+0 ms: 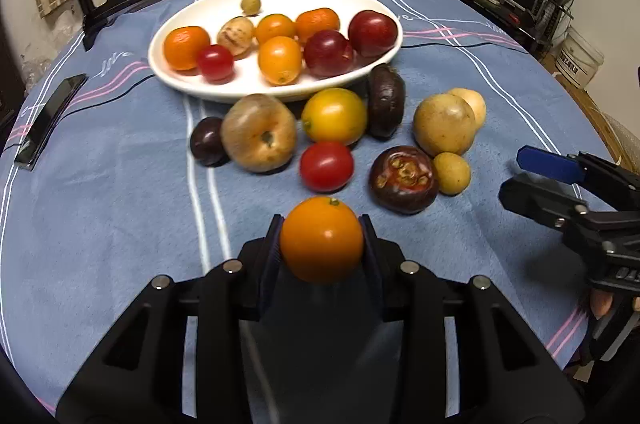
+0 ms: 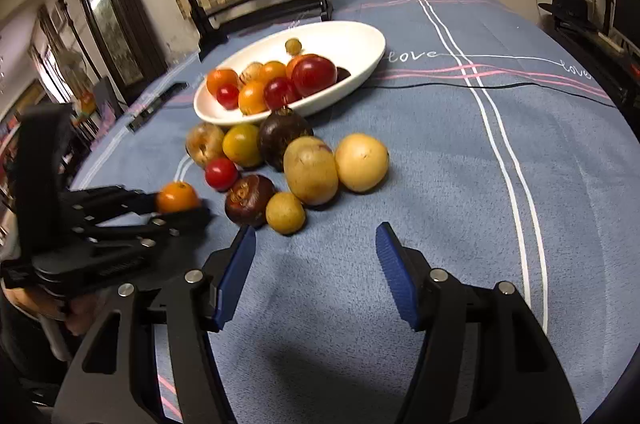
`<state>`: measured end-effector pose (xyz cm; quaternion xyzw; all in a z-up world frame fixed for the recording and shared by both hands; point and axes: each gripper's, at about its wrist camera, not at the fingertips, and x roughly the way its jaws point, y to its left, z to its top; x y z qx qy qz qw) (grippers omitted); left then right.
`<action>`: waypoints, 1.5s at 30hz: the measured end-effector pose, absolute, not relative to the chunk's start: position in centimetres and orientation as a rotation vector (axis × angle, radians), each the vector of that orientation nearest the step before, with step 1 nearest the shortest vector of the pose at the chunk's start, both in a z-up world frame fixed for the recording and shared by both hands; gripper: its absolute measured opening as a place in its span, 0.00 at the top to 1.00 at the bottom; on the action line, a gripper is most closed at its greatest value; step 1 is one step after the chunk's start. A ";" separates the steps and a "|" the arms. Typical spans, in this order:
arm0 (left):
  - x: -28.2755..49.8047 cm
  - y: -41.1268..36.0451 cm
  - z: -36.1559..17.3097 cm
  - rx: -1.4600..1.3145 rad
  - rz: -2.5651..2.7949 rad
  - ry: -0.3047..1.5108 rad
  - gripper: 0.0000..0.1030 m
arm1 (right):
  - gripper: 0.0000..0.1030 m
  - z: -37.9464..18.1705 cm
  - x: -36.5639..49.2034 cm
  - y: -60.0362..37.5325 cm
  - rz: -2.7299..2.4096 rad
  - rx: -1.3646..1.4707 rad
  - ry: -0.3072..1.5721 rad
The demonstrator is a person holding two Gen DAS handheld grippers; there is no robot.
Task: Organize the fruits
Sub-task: 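Grasp an orange with the left tool while the right grasps a yellow potato, then place the orange and yellow potato on the plate and open both tools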
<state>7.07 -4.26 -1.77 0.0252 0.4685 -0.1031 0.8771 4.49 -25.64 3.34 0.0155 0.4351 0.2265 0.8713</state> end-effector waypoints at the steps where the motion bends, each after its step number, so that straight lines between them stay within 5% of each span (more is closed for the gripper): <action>1: 6.9 -3.9 -1.7 0.047 -0.213 0.978 0.64 | 0.38 3.2 4.5 -25.3 0.467 0.010 0.919; 10: 6.0 -2.6 -1.8 0.017 -0.212 0.982 0.64 | 0.39 2.9 4.4 -22.2 0.474 -0.186 0.908; 14: 5.9 -2.2 -2.0 0.007 -0.213 0.986 0.64 | 0.52 2.6 5.2 -20.9 0.491 -0.250 0.929; 19: 5.9 -2.1 -2.1 -0.001 -0.214 0.987 0.64 | 0.55 1.8 6.2 -19.8 0.488 -0.276 0.953; 22: 5.9 -2.0 -2.1 -0.003 -0.213 0.988 0.64 | 0.75 1.7 6.4 -19.4 0.507 -0.280 0.960; 45: 5.9 -1.9 5.7 0.042 -0.222 0.824 0.64 | 0.75 10.9 4.1 -23.1 0.540 -0.133 0.747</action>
